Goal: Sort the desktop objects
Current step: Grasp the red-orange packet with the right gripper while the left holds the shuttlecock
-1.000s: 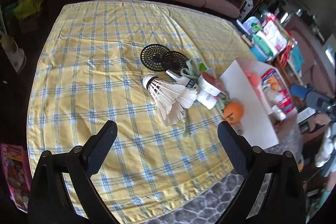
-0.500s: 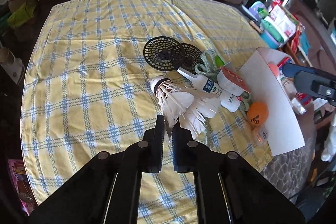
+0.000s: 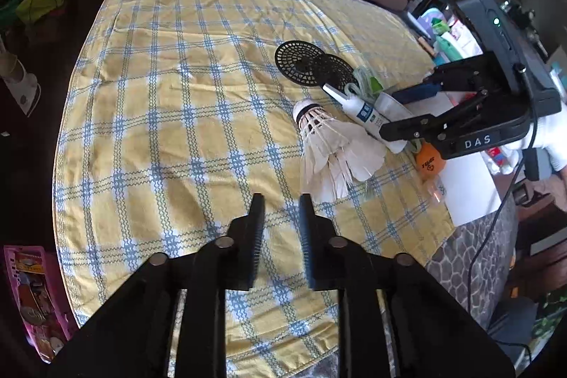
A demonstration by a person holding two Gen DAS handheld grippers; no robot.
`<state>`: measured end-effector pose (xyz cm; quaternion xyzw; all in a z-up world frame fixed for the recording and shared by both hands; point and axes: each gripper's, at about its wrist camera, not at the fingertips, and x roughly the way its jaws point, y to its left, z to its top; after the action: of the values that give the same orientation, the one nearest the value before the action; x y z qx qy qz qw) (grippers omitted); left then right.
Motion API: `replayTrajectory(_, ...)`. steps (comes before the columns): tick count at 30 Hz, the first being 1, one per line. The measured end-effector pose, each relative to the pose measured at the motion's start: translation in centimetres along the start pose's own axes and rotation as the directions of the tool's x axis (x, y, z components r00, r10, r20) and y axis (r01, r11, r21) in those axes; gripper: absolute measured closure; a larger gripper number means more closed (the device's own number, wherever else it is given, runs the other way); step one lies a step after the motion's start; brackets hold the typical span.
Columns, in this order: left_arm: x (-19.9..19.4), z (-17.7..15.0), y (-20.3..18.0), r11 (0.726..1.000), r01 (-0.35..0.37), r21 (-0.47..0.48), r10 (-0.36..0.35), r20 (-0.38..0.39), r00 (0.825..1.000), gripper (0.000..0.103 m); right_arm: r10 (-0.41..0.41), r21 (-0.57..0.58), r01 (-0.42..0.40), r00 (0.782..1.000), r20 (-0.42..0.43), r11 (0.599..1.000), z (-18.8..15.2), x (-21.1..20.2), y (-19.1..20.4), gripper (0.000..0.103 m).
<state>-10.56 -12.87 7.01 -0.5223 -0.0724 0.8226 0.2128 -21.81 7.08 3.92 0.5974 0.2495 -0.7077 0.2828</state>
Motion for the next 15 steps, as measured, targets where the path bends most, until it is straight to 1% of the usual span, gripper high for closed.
replayTrajectory(1, 0.0, 0.2, -0.1, 1.000, 0.014, -0.005, -0.014, 0.013, 1.000, 0.065, 0.009, 0.009, -0.009, 1.000, -0.006, 1.000, -0.1, 0.2, -0.2, 0.056)
replayTrajectory(2, -0.1, 0.5, -0.4, 1.000, 0.025, -0.003, -0.025, 0.027, 0.999, 0.054, 0.014, 0.018, -0.014, 1.000, -0.005, 1.000, -0.4, 0.3, -0.4, 0.057)
replayTrajectory(3, -0.1, 0.7, -0.7, 1.000, 0.030, 0.010, -0.030, 0.039, 0.999, 0.048, 0.023, 0.024, -0.023, 1.000, 0.000, 0.999, -0.6, 0.3, -0.6, 0.058)
replayTrajectory(6, 0.6, 1.3, -1.7, 0.999, 0.003, 0.049, -0.006, 0.045, 0.999, 0.045, 0.059, 0.066, -0.061, 0.998, 0.027, 0.996, -1.2, -0.1, -1.6, 0.067)
replayTrajectory(7, 1.2, 1.6, -1.9, 0.998, -0.014, 0.057, 0.011, 0.039, 0.999, 0.045, 0.075, 0.097, -0.080, 0.996, 0.047, 0.992, -1.4, -0.5, -2.1, 0.078)
replayTrajectory(8, 1.8, 1.8, -1.9, 0.998, -0.029, 0.061, 0.027, 0.034, 0.999, 0.049, 0.087, 0.117, -0.093, 0.994, 0.061, 0.989, -1.7, -0.8, -2.5, 0.083)
replayTrajectory(9, 2.4, 1.9, -1.9, 0.997, -0.036, 0.066, 0.034, 0.024, 0.999, 0.064, 0.099, 0.137, -0.110, 0.991, 0.087, 0.984, -2.0, -1.5, -2.9, 0.083)
replayTrajectory(10, 2.9, 2.1, -1.7, 0.997, -0.032, 0.069, 0.032, 0.010, 0.999, 0.077, 0.109, 0.140, -0.124, 0.988, 0.113, 0.982, -2.4, -2.2, -3.2, 0.085)
replayTrajectory(11, 3.3, 2.1, -1.6, 0.997, -0.032, 0.067, 0.032, -0.001, 0.999, 0.097, 0.118, 0.149, -0.140, 0.981, 0.151, 0.979, -3.0, -3.3, -3.6, 0.086)
replayTrajectory(13, 3.6, 2.1, -1.2, 0.998, -0.027, 0.054, 0.027, 0.002, 1.000, 0.097, 0.133, 0.165, -0.168, 0.970, 0.201, 0.972, -3.9, -5.2, -4.0, 0.086)
replayTrajectory(15, 3.4, 2.0, -0.6, 1.000, 0.004, 0.016, -0.004, 0.006, 1.000, 0.097, 0.155, 0.177, -0.206, 0.952, 0.263, 0.962, -5.5, -7.4, -4.7, 0.086)
